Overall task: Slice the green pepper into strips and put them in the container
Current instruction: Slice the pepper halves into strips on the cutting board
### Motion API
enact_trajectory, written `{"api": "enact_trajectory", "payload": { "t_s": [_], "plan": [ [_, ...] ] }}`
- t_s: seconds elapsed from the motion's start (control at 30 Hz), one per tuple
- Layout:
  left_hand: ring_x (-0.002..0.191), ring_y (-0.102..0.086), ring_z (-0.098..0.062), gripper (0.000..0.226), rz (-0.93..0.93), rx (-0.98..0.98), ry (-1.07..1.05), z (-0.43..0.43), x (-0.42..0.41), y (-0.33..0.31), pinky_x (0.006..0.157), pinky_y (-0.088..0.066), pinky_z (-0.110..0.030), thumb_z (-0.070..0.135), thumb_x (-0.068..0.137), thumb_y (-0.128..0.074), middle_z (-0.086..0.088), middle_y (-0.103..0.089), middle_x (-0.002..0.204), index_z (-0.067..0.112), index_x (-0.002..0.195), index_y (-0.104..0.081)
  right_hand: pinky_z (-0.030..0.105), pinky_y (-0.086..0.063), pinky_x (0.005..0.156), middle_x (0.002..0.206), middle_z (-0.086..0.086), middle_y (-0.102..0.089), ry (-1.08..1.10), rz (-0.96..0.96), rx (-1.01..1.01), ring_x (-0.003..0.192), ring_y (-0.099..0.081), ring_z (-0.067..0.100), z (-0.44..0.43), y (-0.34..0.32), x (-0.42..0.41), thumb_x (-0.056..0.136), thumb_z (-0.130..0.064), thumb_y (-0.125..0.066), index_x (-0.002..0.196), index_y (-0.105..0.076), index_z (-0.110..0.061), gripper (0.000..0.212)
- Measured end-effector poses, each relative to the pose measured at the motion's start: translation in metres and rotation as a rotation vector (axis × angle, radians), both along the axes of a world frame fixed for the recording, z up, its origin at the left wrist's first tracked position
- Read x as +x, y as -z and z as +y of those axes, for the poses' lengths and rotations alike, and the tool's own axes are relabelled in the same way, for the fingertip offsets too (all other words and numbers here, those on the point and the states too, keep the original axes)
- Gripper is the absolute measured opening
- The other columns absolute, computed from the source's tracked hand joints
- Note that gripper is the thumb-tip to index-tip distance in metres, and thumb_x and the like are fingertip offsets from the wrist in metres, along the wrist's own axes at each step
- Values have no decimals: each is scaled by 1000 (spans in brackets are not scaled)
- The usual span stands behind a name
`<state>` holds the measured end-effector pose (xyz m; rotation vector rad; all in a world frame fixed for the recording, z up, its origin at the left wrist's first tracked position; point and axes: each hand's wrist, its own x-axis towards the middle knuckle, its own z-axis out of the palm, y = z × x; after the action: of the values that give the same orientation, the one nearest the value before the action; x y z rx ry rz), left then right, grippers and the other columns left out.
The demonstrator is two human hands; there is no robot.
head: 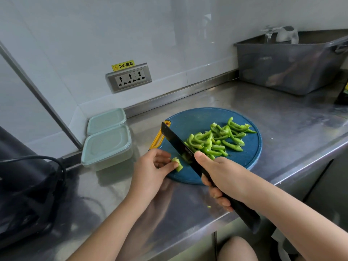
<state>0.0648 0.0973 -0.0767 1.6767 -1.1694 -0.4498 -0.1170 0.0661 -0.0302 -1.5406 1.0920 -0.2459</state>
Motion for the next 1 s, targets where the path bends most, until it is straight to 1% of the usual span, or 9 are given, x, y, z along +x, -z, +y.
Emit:
{"api": "enact_trajectory", "payload": {
  "t_s": [0.13, 0.23, 0.3, 0.4, 0.5, 0.63, 0.83, 0.93, 1.0],
  "plan": [
    [57, -59, 4, 19, -26, 0, -24, 0, 1, 1, 58, -43, -8, 11, 68, -83, 6, -69, 68, 20, 70, -66, 18, -33, 35, 44, 5, -37, -7, 11, -24, 30, -32, 18, 5, 1, 4, 94, -60, -30, 71, -41, -8, 58],
    [53, -52, 0, 20, -89, -1, -46, 0, 2, 3, 53, -39, -12, 15, 68, -83, 8, -66, 63, 24, 66, -65, 18, -33, 35, 44, 5, -36, 0, 7, -25, 29, -32, 17, 8, 4, 8, 94, -58, -30, 69, -40, -9, 56],
    [51, -48, 0, 18, -106, 6, -38, 1, 1, 2, 51, -36, -12, 17, 69, -83, 8, -64, 64, 23, 69, -65, 18, -32, 36, 44, 4, -35, 5, -9, -1, 29, -32, 17, 9, 6, 9, 94, -59, -31, 69, -39, -10, 56],
    [53, -53, 3, 17, -84, 12, -7, 1, -1, 0, 52, -37, -7, 13, 72, -81, 9, -65, 66, 21, 75, -66, 19, -33, 38, 43, 3, -35, -2, -31, 22, 30, -32, 17, 9, 6, 12, 93, -61, -30, 71, -40, -10, 56],
    [56, -57, 4, 16, -83, 8, 4, 1, -1, -2, 53, -38, -7, 12, 72, -81, 8, -66, 65, 21, 72, -67, 20, -32, 40, 45, 3, -35, 2, -22, 30, 30, -31, 17, 9, 5, 13, 93, -61, -30, 71, -39, -11, 56],
    [55, -54, 2, 15, -100, 4, 3, 1, -1, -2, 53, -38, -8, 11, 72, -80, 10, -66, 65, 18, 70, -67, 19, -31, 39, 46, 4, -34, -3, -4, 45, 30, -31, 17, 9, 4, 14, 93, -61, -30, 71, -39, -11, 55],
    [55, -57, 6, 18, -119, 5, -5, 3, 0, -2, 53, -38, -5, 11, 72, -80, 12, -65, 61, 22, 67, -67, 20, -32, 39, 45, 3, -36, -4, 57, 66, 29, -31, 16, 10, 1, 22, 94, -61, -27, 71, -39, -11, 56],
    [54, -57, 6, 18, -106, 15, -12, 3, 1, -2, 51, -38, -6, 12, 72, -80, 12, -65, 60, 22, 66, -67, 21, -34, 39, 46, 5, -39, -19, 140, 38, 28, -33, 16, 9, -2, 27, 95, -59, -24, 73, -40, -9, 57],
    [54, -58, 5, 19, -90, 10, -5, 2, 2, -2, 53, -40, -7, 11, 72, -81, 12, -65, 60, 23, 65, -67, 23, -34, 42, 46, 6, -40, -28, 205, 62, 33, -35, 19, 7, -8, 32, 94, -62, -24, 74, -42, -8, 60]
  ]
}}
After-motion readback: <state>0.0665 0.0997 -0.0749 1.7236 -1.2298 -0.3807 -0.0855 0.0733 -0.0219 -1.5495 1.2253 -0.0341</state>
